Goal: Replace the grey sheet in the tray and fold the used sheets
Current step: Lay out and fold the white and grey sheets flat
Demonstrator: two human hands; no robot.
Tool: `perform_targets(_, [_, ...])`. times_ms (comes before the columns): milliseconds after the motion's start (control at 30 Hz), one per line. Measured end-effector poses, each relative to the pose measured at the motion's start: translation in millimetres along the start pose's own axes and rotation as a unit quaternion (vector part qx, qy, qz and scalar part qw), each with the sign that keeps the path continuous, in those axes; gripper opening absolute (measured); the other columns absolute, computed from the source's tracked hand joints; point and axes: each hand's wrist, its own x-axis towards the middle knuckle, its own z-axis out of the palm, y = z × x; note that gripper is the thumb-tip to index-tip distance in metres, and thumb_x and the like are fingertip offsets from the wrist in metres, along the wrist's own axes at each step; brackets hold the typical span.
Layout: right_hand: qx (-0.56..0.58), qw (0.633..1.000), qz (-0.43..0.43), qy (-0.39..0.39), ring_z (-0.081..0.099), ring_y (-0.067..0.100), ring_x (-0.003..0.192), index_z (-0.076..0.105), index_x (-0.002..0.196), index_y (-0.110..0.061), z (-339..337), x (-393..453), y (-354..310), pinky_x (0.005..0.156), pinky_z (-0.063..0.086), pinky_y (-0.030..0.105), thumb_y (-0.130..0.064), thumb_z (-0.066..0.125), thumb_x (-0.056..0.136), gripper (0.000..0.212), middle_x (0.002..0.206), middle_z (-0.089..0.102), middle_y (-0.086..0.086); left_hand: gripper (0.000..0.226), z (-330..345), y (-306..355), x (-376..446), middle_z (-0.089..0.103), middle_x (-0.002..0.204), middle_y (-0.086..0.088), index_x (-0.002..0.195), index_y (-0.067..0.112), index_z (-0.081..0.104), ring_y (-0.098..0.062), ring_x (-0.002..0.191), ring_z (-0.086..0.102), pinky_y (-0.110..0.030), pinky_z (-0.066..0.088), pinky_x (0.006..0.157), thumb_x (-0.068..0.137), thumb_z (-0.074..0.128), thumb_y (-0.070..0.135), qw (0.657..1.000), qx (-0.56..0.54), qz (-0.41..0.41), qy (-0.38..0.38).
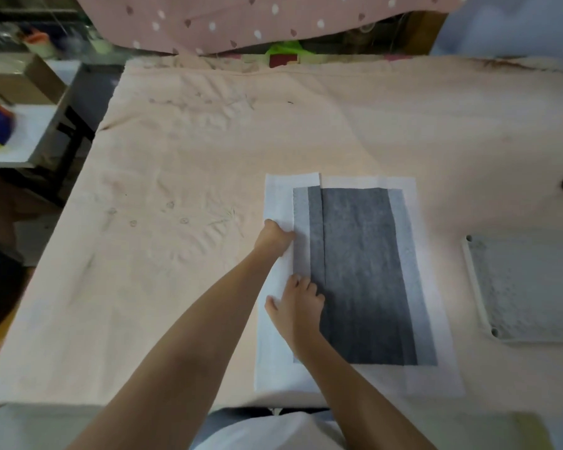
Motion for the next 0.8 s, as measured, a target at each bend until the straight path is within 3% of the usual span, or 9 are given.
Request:
perform_targets(67, [-0.006,1.000,0.017,0.001,0.055,0.025,0.097,0.044,0.120,-0.005,0,-1,-4,0.081,0.046,0.037,-0.058,0.041,0.090,0.061,0.110,0.056,0.013,0.027,1,-1,1,0.058,0.082,-0.009,0.103,0.004,0.052,-0.019,0.064,0.057,-0.031,0.050,0.060,0.088,0.054,0.026,0.999,0.024,0.042,-0.006])
perform_targets(100, [-0.006,1.000,0.026,-0.001,0.056,0.025,0.096,0.045,0.119,-0.005,-1,-2,-6,0.080,0.046,0.036,-0.057,0.040,0.090,0.060,0.109,0.056,0.013,0.015,1,-2,1,0.057,0.080,-0.007,0.089,0.010,0.051,-0.018,0.063,0.055,-0.032,0.049,0.061,0.088,0.053,0.024,0.998,0.034,0.059,-0.008])
perform_targets(167, [-0.007,0.999,0.039,-0.011,0.059,0.024,0.093,0.048,0.116,-0.006,-2,-3,-8,0.077,0.046,0.034,-0.052,0.039,0.093,0.053,0.107,0.059,0.012,0.017,-2,1,0,0.055,0.075,-0.004,0.074,0.016,0.041,-0.018,0.062,0.054,-0.033,0.049,0.061,0.087,0.053,0.021,0.996,0.039,0.082,-0.015])
perform_targets(333, [0.001,0.999,0.041,-0.025,0.061,0.019,0.088,0.051,0.114,-0.007,-9,-9,-9,0.073,0.051,0.028,-0.036,0.039,0.097,0.036,0.102,0.061,0.009,0.024,-19,5,-3,0.050,0.073,-0.003,0.072,0.016,0.038,-0.018,0.064,0.052,-0.036,0.054,0.065,0.083,0.059,0.011,0.992,0.005,0.121,-0.039])
perform_targets(567, [0.058,0.998,-0.040,0.004,0.052,0.015,0.065,0.051,0.096,-0.013,-39,-20,-46,0.055,0.039,0.026,-0.028,0.037,0.096,0.020,0.085,0.057,0.003,0.033,-69,5,-16,0.041,0.069,-0.002,0.067,0.015,0.032,-0.016,0.061,0.044,-0.025,0.042,0.046,0.085,0.056,0.002,0.982,-0.096,0.165,-0.009])
perform_targets(733, [0.119,0.982,-0.143,-0.022,0.058,0.021,0.070,0.047,0.085,-0.014,-51,-20,-101,0.065,0.051,0.036,-0.028,0.039,0.096,0.020,0.083,0.055,0.004,0.037,-131,-14,-12,0.039,0.064,-0.006,0.060,0.014,0.033,-0.021,0.060,0.040,-0.030,0.036,0.052,0.081,0.056,-0.006,0.978,-0.159,0.136,0.005])
perform_targets(800, [0.114,0.978,-0.168,-0.040,0.056,0.022,0.072,0.046,0.084,-0.013,-47,-16,-121,0.064,0.048,0.036,-0.029,0.039,0.096,0.021,0.087,0.057,0.006,0.037,-155,-30,-8,0.040,0.062,-0.005,0.059,0.014,0.034,-0.021,0.058,0.040,-0.027,0.036,0.050,0.079,0.057,-0.008,0.981,-0.153,0.118,0.006])
